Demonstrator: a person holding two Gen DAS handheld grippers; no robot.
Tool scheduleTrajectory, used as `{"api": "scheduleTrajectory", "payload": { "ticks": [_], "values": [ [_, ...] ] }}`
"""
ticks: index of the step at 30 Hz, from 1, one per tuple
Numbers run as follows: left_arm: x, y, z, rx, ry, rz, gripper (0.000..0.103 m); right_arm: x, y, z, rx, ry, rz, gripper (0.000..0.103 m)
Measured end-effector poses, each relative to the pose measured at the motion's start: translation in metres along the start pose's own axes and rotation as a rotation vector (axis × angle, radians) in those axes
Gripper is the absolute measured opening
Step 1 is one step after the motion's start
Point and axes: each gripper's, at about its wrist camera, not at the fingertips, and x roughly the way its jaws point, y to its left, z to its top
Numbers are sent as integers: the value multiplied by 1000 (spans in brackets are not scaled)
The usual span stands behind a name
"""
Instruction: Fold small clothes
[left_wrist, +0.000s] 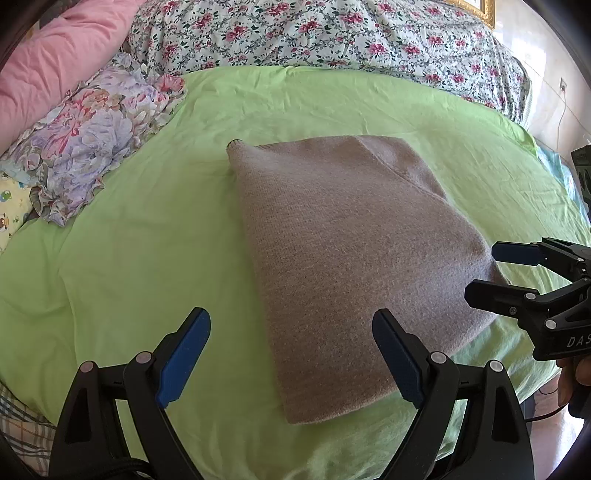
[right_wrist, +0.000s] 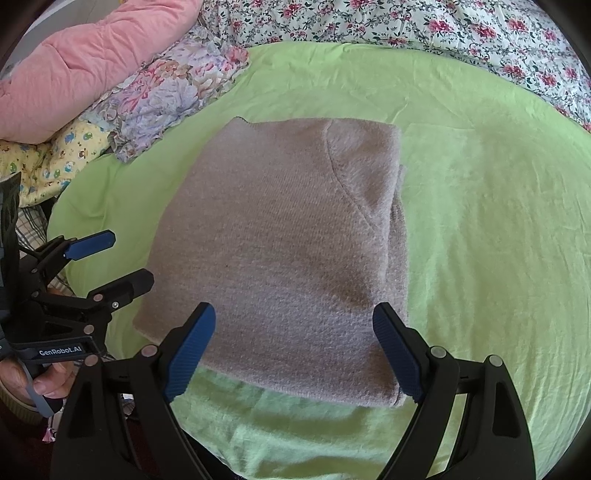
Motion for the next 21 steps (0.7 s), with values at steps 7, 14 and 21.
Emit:
{"api": "scheduleTrajectory", "payload": {
  "ticks": [7, 14, 21],
  "values": [
    [-1, 0, 0, 0, -2, -1, 90, 0, 1, 0, 1, 0, 0, 87],
    [-1, -1, 1, 2, -1, -3, 90, -2, 1, 0, 1, -3, 2, 87],
    [-2, -2, 1, 3, -1, -3, 90, -4, 0, 2, -1, -3, 4, 87]
  ]
}}
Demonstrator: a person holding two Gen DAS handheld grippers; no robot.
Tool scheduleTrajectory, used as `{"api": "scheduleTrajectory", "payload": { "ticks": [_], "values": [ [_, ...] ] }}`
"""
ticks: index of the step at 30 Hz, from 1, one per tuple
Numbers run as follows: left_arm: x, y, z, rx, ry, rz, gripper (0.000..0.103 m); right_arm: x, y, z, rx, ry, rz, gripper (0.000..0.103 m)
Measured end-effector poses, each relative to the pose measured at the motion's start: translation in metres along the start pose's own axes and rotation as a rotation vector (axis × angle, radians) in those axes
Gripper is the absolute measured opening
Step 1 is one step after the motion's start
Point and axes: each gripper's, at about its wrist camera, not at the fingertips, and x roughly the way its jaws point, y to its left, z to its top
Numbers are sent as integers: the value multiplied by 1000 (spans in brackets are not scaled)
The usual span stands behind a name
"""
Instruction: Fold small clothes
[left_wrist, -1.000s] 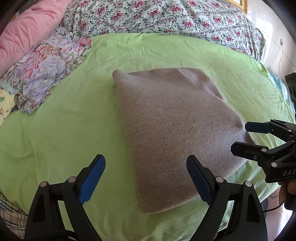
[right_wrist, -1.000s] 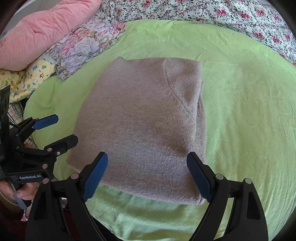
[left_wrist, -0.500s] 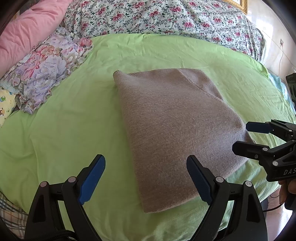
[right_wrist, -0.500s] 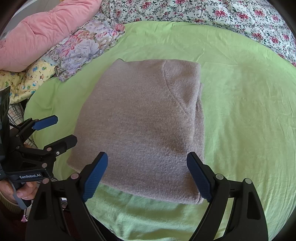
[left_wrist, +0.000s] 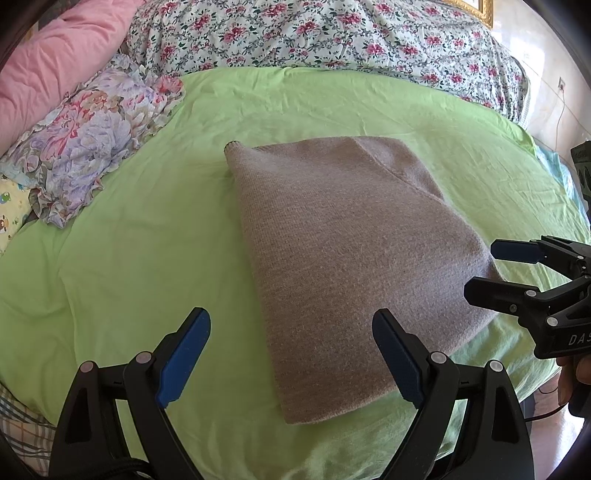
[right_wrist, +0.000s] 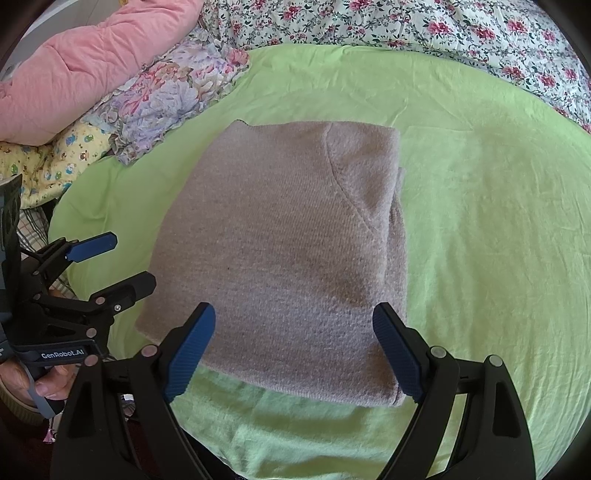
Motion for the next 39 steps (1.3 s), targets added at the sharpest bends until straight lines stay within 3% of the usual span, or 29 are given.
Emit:
{"api": "scheduleTrajectory", "payload": {
  "ticks": [39],
  "values": [
    [0, 5, 4, -18, -7, -5, 90, -7, 3, 10, 10, -26, 1, 87]
  ]
}}
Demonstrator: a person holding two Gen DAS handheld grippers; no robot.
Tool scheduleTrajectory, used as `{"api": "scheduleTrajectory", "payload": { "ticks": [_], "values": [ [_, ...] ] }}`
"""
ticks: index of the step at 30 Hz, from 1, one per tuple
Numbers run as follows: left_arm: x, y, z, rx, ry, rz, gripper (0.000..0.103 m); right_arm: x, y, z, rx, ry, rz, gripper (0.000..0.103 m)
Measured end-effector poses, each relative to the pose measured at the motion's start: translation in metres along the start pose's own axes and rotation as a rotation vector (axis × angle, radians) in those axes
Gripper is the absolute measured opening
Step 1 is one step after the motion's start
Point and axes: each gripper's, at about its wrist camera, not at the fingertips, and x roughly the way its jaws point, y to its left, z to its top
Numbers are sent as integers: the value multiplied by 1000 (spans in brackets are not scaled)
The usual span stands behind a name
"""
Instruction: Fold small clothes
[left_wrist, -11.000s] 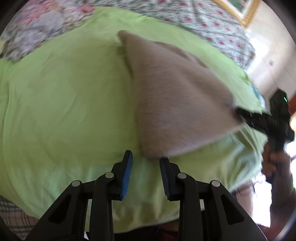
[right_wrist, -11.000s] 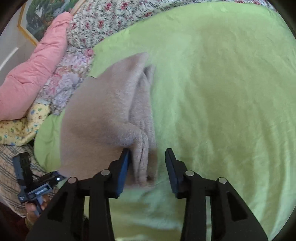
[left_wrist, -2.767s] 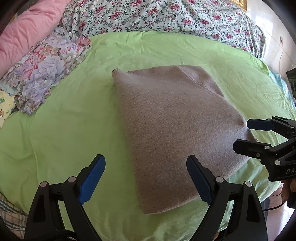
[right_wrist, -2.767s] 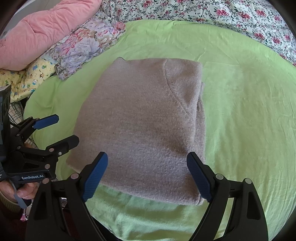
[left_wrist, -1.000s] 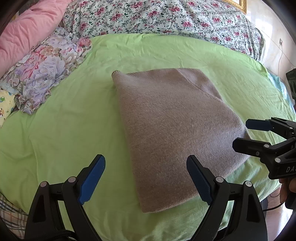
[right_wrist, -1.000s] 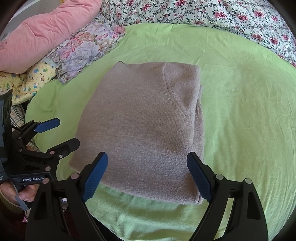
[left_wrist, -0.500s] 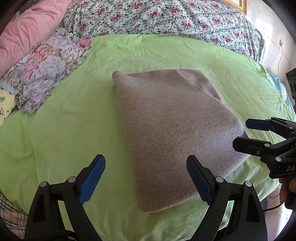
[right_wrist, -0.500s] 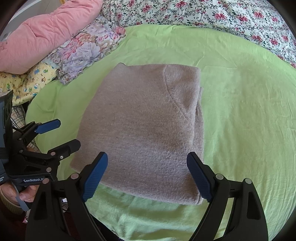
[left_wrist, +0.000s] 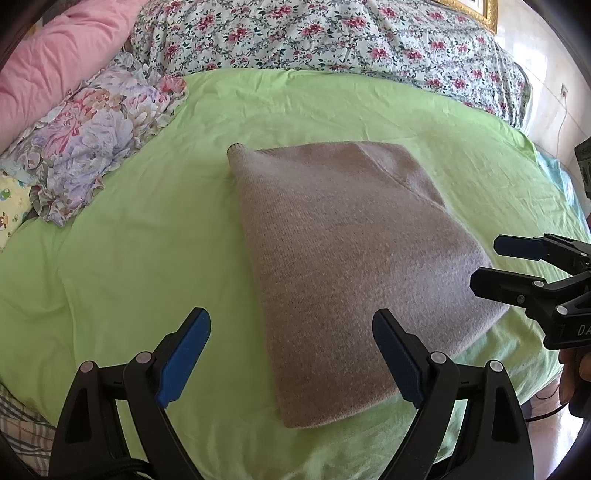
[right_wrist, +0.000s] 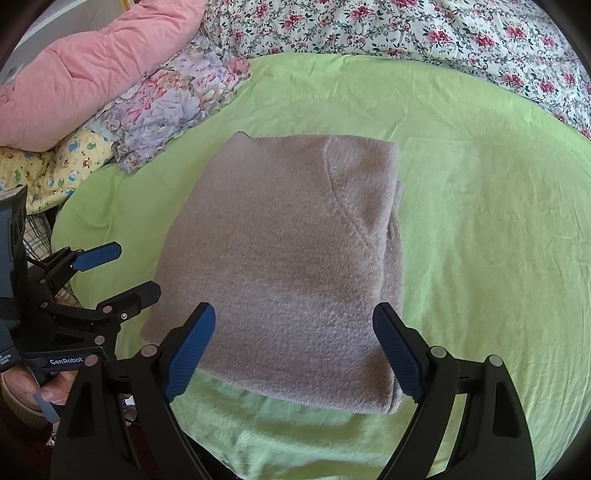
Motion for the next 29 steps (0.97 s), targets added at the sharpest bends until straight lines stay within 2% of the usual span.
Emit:
{"api": "scheduleTrajectory", "payload": {
  "ticks": [7, 18, 29],
  "values": [
    [2, 3, 5, 1, -8, 8, 90, 1, -3, 1, 10, -4, -4, 87],
    [5, 16, 8, -54, 7, 33, 90, 0, -11, 3, 37, -14, 2, 87],
    [-1, 3, 5, -24, -2, 40, 90, 1, -14, 2, 51, -24, 30, 87]
  ]
}}
